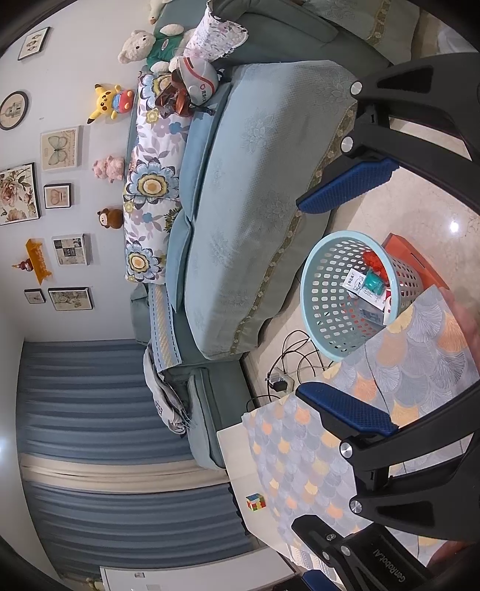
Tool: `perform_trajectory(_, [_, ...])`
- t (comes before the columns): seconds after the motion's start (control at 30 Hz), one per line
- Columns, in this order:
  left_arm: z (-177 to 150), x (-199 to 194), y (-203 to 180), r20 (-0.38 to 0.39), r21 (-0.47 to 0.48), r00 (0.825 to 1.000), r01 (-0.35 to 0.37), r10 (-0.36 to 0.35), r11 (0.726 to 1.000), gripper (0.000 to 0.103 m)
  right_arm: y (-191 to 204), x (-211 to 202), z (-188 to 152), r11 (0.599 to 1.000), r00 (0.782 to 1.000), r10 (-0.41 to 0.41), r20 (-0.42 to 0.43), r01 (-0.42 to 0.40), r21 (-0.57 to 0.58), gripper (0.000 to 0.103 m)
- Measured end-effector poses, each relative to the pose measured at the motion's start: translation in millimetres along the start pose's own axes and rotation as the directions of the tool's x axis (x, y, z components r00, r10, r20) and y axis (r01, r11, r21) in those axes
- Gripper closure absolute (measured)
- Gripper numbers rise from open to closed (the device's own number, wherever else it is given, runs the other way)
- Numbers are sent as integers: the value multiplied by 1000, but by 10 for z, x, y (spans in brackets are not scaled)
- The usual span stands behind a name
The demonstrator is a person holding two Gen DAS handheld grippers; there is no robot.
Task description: Collect trash
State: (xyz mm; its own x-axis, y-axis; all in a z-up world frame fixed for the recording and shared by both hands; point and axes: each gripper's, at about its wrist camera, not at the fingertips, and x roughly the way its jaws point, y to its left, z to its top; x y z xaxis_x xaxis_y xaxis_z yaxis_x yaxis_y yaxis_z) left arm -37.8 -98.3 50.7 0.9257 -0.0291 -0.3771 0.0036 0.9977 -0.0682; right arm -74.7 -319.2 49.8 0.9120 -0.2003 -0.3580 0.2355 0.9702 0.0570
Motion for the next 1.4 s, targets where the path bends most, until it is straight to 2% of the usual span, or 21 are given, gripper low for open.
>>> perform_trajectory(1.17, [-9,10,99,7,13,1000,-16,16,1000,8,10,40,-47,1000,1000,4,-9,-4,-1,15])
perform_trajectory(1.4, [-11,9,150,5,-5,1000,3,-3,1000,8,20,24,-68,1000,1000,-12,-4,12,-6,15])
